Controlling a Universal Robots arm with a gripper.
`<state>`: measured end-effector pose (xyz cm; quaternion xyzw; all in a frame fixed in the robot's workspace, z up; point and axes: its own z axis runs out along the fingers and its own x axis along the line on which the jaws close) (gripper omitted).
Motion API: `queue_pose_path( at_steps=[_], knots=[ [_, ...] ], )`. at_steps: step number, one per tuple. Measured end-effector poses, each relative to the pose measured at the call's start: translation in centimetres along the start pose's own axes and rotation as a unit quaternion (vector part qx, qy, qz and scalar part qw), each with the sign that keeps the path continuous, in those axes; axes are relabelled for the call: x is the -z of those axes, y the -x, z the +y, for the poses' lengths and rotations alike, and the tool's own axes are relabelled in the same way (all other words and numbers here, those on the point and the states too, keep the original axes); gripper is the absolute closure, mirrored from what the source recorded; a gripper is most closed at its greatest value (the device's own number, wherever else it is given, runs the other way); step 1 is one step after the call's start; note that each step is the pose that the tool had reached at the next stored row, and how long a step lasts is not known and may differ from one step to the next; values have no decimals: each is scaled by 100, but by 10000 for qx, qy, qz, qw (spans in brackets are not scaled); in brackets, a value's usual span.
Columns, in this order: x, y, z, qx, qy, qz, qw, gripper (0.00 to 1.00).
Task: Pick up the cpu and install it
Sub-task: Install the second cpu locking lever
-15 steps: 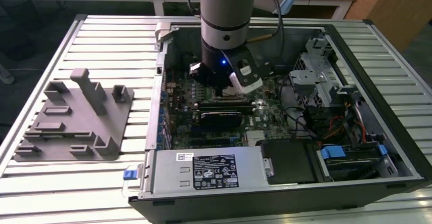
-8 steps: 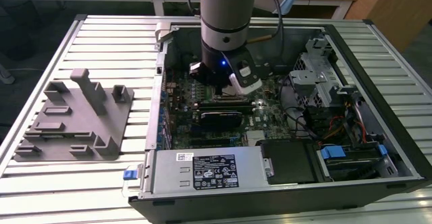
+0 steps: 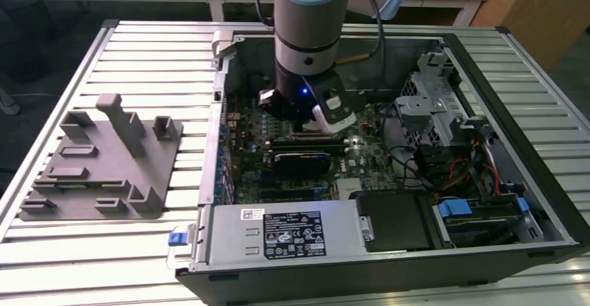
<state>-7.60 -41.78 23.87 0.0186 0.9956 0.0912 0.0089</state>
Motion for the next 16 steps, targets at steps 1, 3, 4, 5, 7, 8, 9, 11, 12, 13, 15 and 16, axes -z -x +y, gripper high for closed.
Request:
queue_pose_path(
  at_steps=[1,3,4,5,7,8,9,11,12,13,15,16],
  knots=[
    [-14,0,6,-1,1,0,10000,89],
    [-42,2,19,0,3,-1,10000,89],
    [-54,2,25,0,1,2,10000,89],
    [-67,2,28,0,1,3,10000,89],
    [-94,2,24,-1,1,8,10000,89],
    [-107,1,21,-2,1,9,10000,89],
    [-121,1,19,-2,1,9,10000,89],
    [-150,-1,14,-6,1,8,10000,89],
    [-164,-5,11,-9,1,8,10000,89],
    [-177,-10,8,-12,0,7,10000,89],
    [-196,-20,5,-17,1,6,10000,89],
    [-196,-22,4,-18,0,7,10000,89]
  ],
)
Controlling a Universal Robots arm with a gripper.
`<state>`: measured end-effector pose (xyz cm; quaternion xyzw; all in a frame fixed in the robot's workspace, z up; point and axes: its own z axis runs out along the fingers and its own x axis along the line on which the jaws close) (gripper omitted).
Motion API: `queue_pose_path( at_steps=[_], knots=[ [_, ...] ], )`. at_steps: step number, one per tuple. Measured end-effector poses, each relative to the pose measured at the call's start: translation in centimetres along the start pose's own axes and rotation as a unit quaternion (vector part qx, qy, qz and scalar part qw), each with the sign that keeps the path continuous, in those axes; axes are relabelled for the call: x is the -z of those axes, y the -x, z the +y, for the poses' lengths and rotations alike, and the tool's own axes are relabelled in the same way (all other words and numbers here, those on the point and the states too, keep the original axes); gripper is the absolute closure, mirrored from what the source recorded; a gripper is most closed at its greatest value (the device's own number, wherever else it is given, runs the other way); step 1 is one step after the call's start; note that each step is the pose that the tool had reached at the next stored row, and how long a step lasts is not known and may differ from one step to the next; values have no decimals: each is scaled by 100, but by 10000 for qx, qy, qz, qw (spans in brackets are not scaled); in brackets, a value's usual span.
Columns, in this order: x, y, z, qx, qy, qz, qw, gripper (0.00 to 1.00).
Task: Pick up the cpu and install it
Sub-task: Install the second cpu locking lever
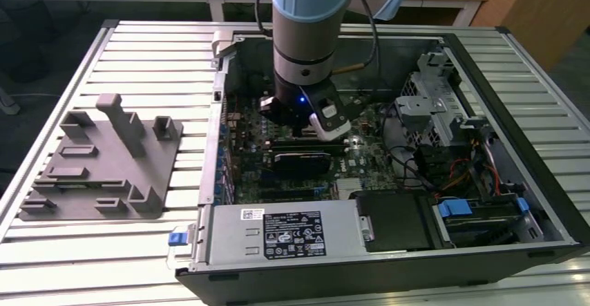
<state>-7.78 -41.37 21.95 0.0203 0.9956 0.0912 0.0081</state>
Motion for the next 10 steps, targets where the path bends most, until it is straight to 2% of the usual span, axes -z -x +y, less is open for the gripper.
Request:
queue_pose_path(
  at_steps=[10],
  knots=[
    [-31,-30,-10,-29,-7,-6,10000,89]
  ],
)
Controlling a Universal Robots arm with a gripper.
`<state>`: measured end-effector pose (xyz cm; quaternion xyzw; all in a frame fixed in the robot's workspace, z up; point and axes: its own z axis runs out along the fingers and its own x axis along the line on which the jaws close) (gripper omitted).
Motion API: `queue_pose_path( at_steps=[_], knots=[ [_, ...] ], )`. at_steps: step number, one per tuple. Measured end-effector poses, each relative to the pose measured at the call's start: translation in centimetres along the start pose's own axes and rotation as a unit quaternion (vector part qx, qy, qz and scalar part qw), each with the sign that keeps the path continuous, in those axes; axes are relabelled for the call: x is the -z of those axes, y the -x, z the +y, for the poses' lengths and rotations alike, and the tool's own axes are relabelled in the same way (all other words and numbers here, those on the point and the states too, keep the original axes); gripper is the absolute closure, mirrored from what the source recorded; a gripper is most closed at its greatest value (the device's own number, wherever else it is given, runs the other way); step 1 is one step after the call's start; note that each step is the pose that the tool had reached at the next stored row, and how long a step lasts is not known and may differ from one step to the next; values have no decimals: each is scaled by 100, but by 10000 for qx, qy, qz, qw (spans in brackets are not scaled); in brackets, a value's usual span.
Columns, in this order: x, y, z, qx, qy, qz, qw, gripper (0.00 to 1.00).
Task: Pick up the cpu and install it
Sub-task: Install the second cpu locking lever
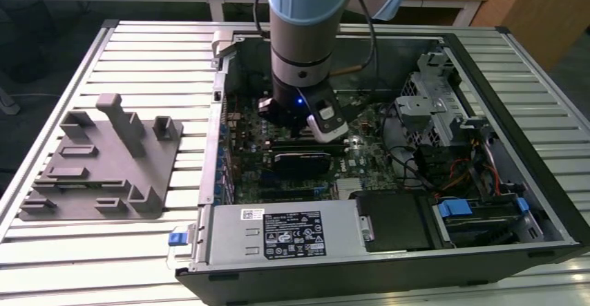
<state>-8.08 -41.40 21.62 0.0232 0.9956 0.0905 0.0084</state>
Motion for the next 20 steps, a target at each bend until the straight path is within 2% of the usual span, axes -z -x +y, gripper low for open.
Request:
queue_pose_path(
  at_steps=[6,10,11,12,13,15,16,20],
  knots=[
    [-16,-3,-30,-15,2,-3,10000,89],
    [-24,-9,-58,-17,19,-2,10000,89],
    [-29,-15,-61,-18,38,-1,10000,89],
    [-33,-20,-63,-17,73,1,10000,89],
    [-35,-23,-64,-18,127,3,9999,89],
    [-37,-24,-64,-22,268,10,9996,89],
    [-38,-24,-64,-23,312,12,9995,89],
    [-63,-25,-75,-23,320,13,9995,89]
  ],
)
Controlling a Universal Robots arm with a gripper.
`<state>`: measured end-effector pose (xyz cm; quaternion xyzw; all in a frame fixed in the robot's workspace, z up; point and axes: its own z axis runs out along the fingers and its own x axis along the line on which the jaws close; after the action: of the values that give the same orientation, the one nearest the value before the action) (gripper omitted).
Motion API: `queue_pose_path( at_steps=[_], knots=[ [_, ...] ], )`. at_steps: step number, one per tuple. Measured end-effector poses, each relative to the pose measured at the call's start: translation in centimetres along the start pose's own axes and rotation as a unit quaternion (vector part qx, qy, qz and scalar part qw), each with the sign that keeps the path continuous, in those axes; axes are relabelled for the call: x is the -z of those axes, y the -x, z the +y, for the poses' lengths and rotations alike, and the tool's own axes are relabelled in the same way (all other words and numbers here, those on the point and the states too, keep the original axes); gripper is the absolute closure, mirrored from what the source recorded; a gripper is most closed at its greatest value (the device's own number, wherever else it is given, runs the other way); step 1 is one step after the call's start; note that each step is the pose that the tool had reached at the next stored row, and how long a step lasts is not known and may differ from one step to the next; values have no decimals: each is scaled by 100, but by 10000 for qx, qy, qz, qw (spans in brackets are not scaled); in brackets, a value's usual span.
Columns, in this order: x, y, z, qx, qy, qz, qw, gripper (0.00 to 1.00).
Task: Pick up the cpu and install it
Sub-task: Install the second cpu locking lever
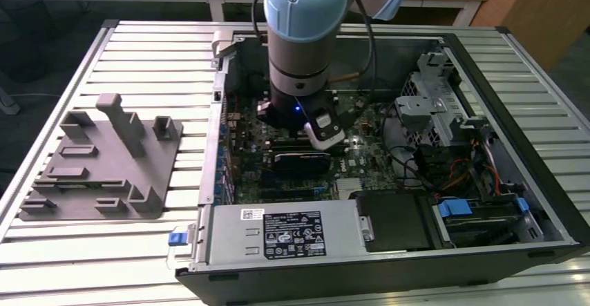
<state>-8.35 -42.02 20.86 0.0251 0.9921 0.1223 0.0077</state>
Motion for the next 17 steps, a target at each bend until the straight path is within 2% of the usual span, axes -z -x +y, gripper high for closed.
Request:
queue_pose_path(
  at_steps=[6,11,15,17],
  knots=[
    [-18,-3,-39,0,2,0,10000,89],
    [-38,-45,-60,0,13,0,10000,89],
    [-59,-68,-66,-2,85,3,10000,89],
    [-74,-68,-70,-3,108,4,9999,89]
  ],
)
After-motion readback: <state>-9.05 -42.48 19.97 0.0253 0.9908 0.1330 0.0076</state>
